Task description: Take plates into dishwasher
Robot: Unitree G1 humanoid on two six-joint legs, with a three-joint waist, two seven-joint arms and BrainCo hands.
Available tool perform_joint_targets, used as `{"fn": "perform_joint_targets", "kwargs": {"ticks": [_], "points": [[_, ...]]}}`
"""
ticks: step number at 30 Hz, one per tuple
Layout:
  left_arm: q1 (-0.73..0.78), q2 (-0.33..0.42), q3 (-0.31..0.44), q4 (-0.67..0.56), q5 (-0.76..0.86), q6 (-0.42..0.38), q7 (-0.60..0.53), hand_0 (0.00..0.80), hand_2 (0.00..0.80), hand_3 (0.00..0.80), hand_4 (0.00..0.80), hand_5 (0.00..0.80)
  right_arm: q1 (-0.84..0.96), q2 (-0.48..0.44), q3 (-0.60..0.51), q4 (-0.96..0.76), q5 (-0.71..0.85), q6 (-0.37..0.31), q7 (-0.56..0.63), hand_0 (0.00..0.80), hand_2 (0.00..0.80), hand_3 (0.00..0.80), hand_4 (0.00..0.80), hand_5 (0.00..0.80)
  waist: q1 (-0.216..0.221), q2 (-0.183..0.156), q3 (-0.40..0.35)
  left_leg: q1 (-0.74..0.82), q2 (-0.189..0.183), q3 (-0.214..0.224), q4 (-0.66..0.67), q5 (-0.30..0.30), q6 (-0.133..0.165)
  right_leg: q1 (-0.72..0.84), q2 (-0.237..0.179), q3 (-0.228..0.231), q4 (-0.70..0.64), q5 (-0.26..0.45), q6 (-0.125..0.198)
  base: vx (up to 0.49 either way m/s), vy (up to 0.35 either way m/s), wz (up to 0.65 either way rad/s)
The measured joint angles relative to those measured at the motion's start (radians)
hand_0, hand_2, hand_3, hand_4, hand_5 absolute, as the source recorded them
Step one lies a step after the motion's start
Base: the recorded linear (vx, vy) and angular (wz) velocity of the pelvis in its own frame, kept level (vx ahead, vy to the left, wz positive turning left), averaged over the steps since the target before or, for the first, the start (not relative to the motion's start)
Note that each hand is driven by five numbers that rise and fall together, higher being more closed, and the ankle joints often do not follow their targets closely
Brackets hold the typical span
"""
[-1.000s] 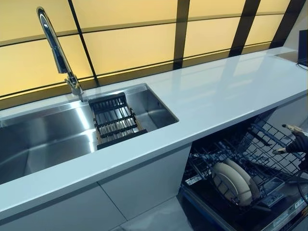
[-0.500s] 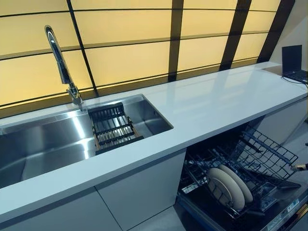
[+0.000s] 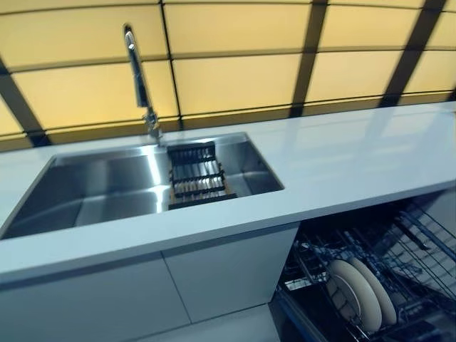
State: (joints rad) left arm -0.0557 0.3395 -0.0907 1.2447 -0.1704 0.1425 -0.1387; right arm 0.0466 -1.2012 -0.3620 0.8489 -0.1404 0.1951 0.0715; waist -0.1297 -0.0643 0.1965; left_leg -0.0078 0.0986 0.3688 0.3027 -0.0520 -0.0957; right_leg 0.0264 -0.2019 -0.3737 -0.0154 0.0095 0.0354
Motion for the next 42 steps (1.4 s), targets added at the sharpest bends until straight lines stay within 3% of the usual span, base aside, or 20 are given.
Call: {"fn": "perform_joint_targets", "kwargs": {"ticks": [1, 3, 4, 5, 6, 8, 10, 12, 17, 19, 22, 26, 27, 29, 31, 33, 36, 37, 38, 42], "points": [[-0.007, -0.004, 0.000, 0.002, 0.002, -0.001, -0.001, 0.000, 0.000, 0.000, 0.000, 0.000, 0.054, 0.005, -0.007, 0.011, 0.010, -0.006, -0.011, 0.000, 0.000, 0.000, 0.000, 0.000, -0.004, 0.016, -0.010, 0.042, -0.010, -0.031, 0.031, 0.027, -0.003, 0.005, -0.001, -0.028, 0.023, -0.006, 0.007, -0.402, -0.095, 0.98], [-0.063, -0.012, -0.012, -0.017, 0.002, -0.012, -0.008, 0.000, 0.000, 0.000, 0.000, 0.000, 0.107, 0.019, -0.009, 0.063, 0.038, -0.013, -0.013, 0.000, 0.000, 0.000, 0.000, 0.000, -0.026, 0.064, -0.023, 0.057, -0.020, -0.105, -0.105, 0.061, 0.033, -0.174, -0.015, -0.079, 0.303, -0.067, -0.033, -0.488, 0.019, 0.75], [-0.073, -0.004, -0.015, -0.018, 0.003, -0.012, -0.009, 0.000, 0.000, 0.000, 0.000, 0.000, 0.086, 0.032, -0.008, 0.071, 0.047, -0.013, -0.013, 0.000, 0.000, 0.000, 0.000, 0.000, -0.029, 0.093, -0.027, 0.041, 0.025, -0.128, -0.143, 0.045, 0.040, -0.241, 0.054, -0.061, 0.314, -0.087, -0.036, -0.454, 0.095, 0.37], [-0.074, 0.031, -0.016, -0.019, 0.003, -0.011, -0.010, 0.000, 0.000, 0.000, 0.000, 0.000, 0.062, 0.056, 0.000, 0.075, 0.057, -0.013, -0.012, 0.000, 0.000, 0.000, 0.000, 0.000, -0.048, 0.076, -0.036, 0.034, 0.027, -0.138, -0.174, 0.030, 0.029, -0.235, 0.105, -0.036, 0.160, -0.033, -0.046, -0.462, 0.116, 0.87], [-0.096, 0.052, -0.011, -0.013, 0.004, -0.016, -0.001, 0.000, 0.000, 0.000, 0.000, 0.000, 0.066, 0.059, 0.001, 0.114, 0.056, -0.014, -0.014, 0.000, 0.000, 0.000, 0.000, 0.000, -0.077, 0.021, -0.020, 0.047, 0.003, -0.122, -0.177, -0.004, -0.004, -0.202, 0.088, -0.060, 0.107, 0.014, -0.085, -0.457, 0.112, 0.85], [-0.117, 0.029, -0.047, -0.008, 0.005, -0.019, -0.008, 0.000, 0.000, 0.000, 0.000, 0.000, 0.032, 0.055, 0.003, 0.177, 0.058, -0.009, -0.018, 0.000, 0.000, 0.000, 0.000, 0.000, -0.052, 0.026, -0.023, 0.059, -0.001, -0.079, -0.123, -0.090, -0.033, -0.202, 0.099, -0.126, 0.115, 0.020, -0.106, -0.318, 0.052, 0.39], [-0.130, 0.020, -0.057, -0.009, 0.004, -0.021, -0.006, 0.000, 0.000, 0.000, 0.000, 0.000, 0.018, 0.056, 0.031, 0.179, 0.078, -0.002, -0.016, 0.000, 0.000, 0.000, 0.000, 0.000, -0.046, 0.030, -0.023, 0.064, -0.020, -0.077, -0.148, -0.135, 0.006, -0.224, 0.102, -0.135, 0.131, 0.021, -0.105, -0.365, 0.031, 0.20], [-0.129, 0.025, -0.056, -0.003, 0.002, -0.020, 0.007, 0.000, 0.000, 0.000, 0.000, 0.000, -0.015, 0.056, 0.054, 0.180, 0.096, 0.019, -0.014, 0.000, 0.000, 0.000, 0.000, 0.000, -0.032, 0.031, -0.023, 0.069, -0.034, -0.128, -0.204, -0.151, 0.034, -0.258, 0.101, -0.133, 0.160, 0.033, -0.103, -0.424, 0.051, 0.02], [-0.095, 0.048, -0.055, 0.003, 0.001, -0.018, 0.031, 0.000, 0.000, 0.000, 0.000, 0.000, -0.051, 0.057, 0.059, 0.228, 0.117, 0.068, -0.008, 0.000, 0.000, 0.000, 0.000, 0.000, 0.003, 0.000, -0.017, 0.102, -0.095, -0.154, -0.250, -0.120, 0.082, -0.263, 0.073, -0.061, 0.152, 0.069, -0.056, -0.221, 0.045, -0.06], [-0.056, 0.078, -0.054, 0.008, 0.001, -0.019, 0.031, 0.000, 0.000, 0.000, 0.000, 0.000, -0.053, 0.058, 0.059, 0.256, 0.122, 0.103, 0.009, 0.000, 0.000, 0.000, 0.000, 0.000, 0.007, -0.002, -0.017, 0.101, -0.120, -0.153, -0.253, -0.108, 0.100, -0.275, 0.054, -0.039, 0.159, 0.080, -0.015, -0.205, 0.077, -0.09], [-0.047, 0.081, -0.060, 0.005, 0.002, -0.021, 0.030, 0.000, 0.000, 0.000, 0.000, 0.000, -0.054, 0.058, 0.056, 0.304, 0.118, 0.126, 0.042, 0.000, 0.000, 0.000, 0.000, 0.000, 0.009, -0.007, -0.017, 0.101, -0.125, -0.155, -0.233, -0.116, 0.102, -0.270, 0.058, -0.013, 0.158, 0.088, -0.014, -0.214, 0.048, -0.19], [-0.073, 0.086, -0.063, -0.006, 0.011, -0.017, 0.023, 0.000, 0.000, 0.000, 0.000, 0.000, -0.060, 0.070, 0.039, 0.338, 0.113, 0.239, 0.122, 0.000, 0.000, 0.000, 0.000, 0.000, -0.003, -0.033, 0.000, 0.130, -0.130, -0.148, -0.222, -0.119, 0.108, -0.237, 0.061, 0.042, 0.159, 0.127, -0.036, -0.268, -0.053, -0.11], [-0.078, 0.090, -0.062, -0.006, 0.016, -0.017, 0.021, 0.000, 0.000, 0.000, 0.000, 0.000, -0.062, 0.082, 0.033, 0.355, 0.113, 0.255, 0.133, 0.000, 0.000, 0.000, 0.000, 0.000, -0.001, -0.042, 0.008, 0.139, -0.123, -0.135, -0.223, -0.117, 0.110, -0.225, 0.072, 0.055, 0.135, 0.164, -0.004, -0.217, -0.069, -0.34], [-0.081, 0.112, -0.054, -0.009, 0.021, -0.012, 0.018, 0.000, 0.000, 0.000, 0.000, 0.000, -0.101, 0.123, 0.032, 0.372, 0.115, 0.274, 0.153, 0.000, 0.000, 0.000, 0.000, 0.000, 0.015, -0.021, 0.021, 0.127, -0.071, -0.071, -0.218, -0.106, 0.116, -0.215, 0.101, 0.060, 0.072, 0.250, 0.152, -0.166, -0.094, -0.43], [-0.094, 0.120, -0.033, 0.000, 0.021, -0.001, 0.017, 0.000, 0.000, 0.000, 0.000, 0.000, -0.102, 0.168, 0.024, 0.460, 0.124, 0.305, 0.162, 0.000, 0.000, 0.000, 0.000, 0.000, 0.009, -0.001, 0.032, 0.116, -0.025, 0.029, -0.227, -0.081, 0.110, -0.264, 0.031, 0.036, 0.388, 0.096, 0.098, -0.278, -0.240, -0.09], [-0.074, 0.122, -0.034, 0.001, 0.021, 0.020, 0.010, 0.000, 0.000, 0.000, 0.000, 0.000, -0.095, 0.195, 0.018, 0.466, 0.132, 0.306, 0.162, 0.000, 0.000, 0.000, 0.000, 0.000, 0.040, -0.003, 0.030, 0.119, -0.009, 0.074, -0.239, -0.062, 0.104, -0.212, -0.046, 0.089, 0.456, 0.031, 0.104, -0.257, -0.362, -0.49], [-0.061, 0.121, -0.034, 0.032, 0.019, 0.049, 0.001, 0.000, 0.000, 0.000, 0.000, 0.000, -0.116, 0.233, 0.021, 0.455, 0.156, 0.301, 0.147, 0.000, 0.000, 0.000, 0.000, 0.000, 0.089, -0.024, 0.021, 0.095, -0.010, 0.025, -0.207, -0.065, 0.081, -0.090, -0.079, 0.183, 0.234, 0.030, 0.134, -0.198, -0.268, -0.72], [-0.050, 0.135, -0.032, 0.039, 0.018, 0.062, 0.003, 0.000, 0.000, 0.000, 0.000, 0.000, -0.154, 0.273, 0.033, 0.444, 0.180, 0.299, 0.135, 0.000, 0.000, 0.000, 0.000, 0.000, 0.109, -0.058, 0.014, 0.079, -0.022, -0.008, -0.175, -0.076, 0.063, -0.057, -0.083, 0.180, 0.145, 0.104, 0.143, -0.223, -0.245, -1.01], [-0.042, 0.132, -0.011, 0.039, 0.018, 0.069, 0.005, 0.000, 0.000, 0.000, 0.000, 0.000, -0.180, 0.303, 0.050, 0.427, 0.201, 0.299, 0.121, 0.000, 0.000, 0.000, 0.000, 0.000, 0.128, -0.066, 0.015, 0.070, -0.025, -0.028, -0.153, -0.087, 0.047, -0.049, -0.076, 0.167, 0.112, 0.086, 0.142, -0.248, -0.254, -0.98], [-0.061, 0.098, -0.005, 0.028, 0.018, 0.068, -0.010, 0.000, 0.000, 0.000, 0.000, 0.000, -0.196, 0.390, 0.068, 0.397, 0.309, 0.309, 0.076, 0.000, 0.000, 0.000, 0.000, 0.000, 0.092, -0.030, 0.018, -0.007, 0.021, -0.105, -0.079, -0.108, 0.025, -0.038, -0.025, 0.159, 0.066, 0.039, 0.120, -0.132, -0.129, -0.01]]}}
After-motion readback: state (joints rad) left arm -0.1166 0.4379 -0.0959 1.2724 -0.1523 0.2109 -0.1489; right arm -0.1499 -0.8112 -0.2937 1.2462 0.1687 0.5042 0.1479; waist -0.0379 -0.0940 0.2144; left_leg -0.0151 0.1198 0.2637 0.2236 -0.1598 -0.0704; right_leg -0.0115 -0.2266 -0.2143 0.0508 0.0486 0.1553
